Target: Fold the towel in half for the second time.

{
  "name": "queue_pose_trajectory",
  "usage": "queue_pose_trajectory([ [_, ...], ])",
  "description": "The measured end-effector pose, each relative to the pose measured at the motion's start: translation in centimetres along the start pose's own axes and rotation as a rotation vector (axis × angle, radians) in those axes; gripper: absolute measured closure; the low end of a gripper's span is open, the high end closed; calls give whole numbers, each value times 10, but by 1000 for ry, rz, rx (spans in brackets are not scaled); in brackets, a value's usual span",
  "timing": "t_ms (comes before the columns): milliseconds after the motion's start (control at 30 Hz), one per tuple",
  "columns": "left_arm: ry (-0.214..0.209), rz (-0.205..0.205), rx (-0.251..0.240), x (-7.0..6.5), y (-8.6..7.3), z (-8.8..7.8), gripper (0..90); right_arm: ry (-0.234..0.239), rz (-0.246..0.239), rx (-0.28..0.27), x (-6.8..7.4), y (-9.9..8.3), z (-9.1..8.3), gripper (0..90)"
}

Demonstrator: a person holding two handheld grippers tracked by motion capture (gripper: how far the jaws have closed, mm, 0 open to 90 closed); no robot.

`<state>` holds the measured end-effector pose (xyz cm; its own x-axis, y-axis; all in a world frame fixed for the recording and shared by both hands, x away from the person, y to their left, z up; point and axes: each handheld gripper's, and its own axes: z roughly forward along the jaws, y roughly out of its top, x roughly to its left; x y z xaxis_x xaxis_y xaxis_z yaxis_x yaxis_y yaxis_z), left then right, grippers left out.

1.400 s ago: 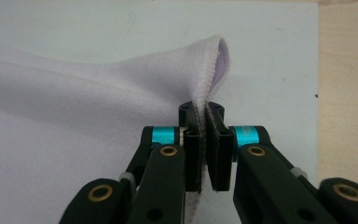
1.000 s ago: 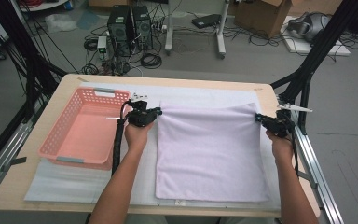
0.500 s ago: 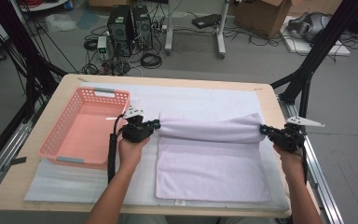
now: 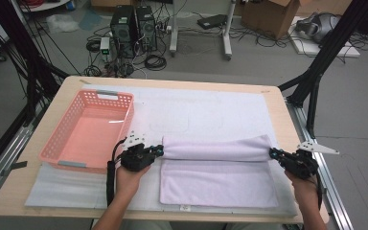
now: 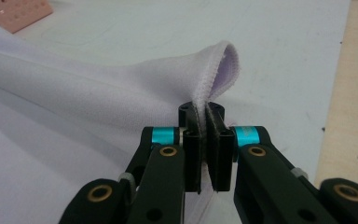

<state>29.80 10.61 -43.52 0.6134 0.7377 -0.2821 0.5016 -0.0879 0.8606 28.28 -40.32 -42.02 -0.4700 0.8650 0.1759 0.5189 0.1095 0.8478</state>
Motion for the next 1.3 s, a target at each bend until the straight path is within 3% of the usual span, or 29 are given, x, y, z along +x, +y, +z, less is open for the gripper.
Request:
queue_pose_trajectory([
  [133, -18, 12, 32, 0, -11, 2, 826, -4, 5, 48, 1, -13, 3, 851],
  [167, -10, 18, 33, 0, -10, 2, 735, -9, 10, 67, 1, -16, 4, 825],
  [233, 1, -2, 10, 3, -6, 3, 528, -21, 42, 70, -1, -14, 5, 640],
  [333, 17, -3, -17, 7, 4, 5, 439, -42, 63, 30, -3, -2, 3, 523],
  [433, 6, -26, -26, 9, 16, 14, 422, -46, 49, 52, -3, 15, 9, 460],
  [533, 0, -26, 13, 10, 20, 27, 445, -43, 31, 92, -2, 30, 25, 434],
  [567, -13, -34, 29, 11, 20, 31, 496, -46, 27, 104, -1, 34, 30, 421],
  [633, -14, -35, 73, 10, 17, 36, 619, -61, 9, 136, 1, 38, 41, 432],
  [667, -17, -26, 94, 9, 16, 37, 735, -76, -6, 159, 1, 38, 46, 478],
  [700, -10, -14, 98, 7, 15, 37, 802, -83, -12, 179, 0, 37, 49, 573],
  [733, -11, 4, 91, 5, 15, 36, 827, -81, -16, 197, -1, 36, 50, 742],
  [767, -15, 18, 77, 3, 15, 33, 835, -79, -35, 184, 0, 35, 47, 859],
  [800, -21, 20, 60, 1, 15, 29, 836, -84, -53, 148, 2, 32, 43, 868],
  [933, -48, 50, 8, -5, 11, 12, 834, -68, -85, 90, 11, 22, 23, 873],
  [1067, -67, 93, -10, -14, 2, -1, 833, -55, -107, 38, 21, 7, 3, 873],
  [1300, -98, 91, -22, -20, -13, -10, 826, -20, -86, 4, 28, -11, -18, 871],
])
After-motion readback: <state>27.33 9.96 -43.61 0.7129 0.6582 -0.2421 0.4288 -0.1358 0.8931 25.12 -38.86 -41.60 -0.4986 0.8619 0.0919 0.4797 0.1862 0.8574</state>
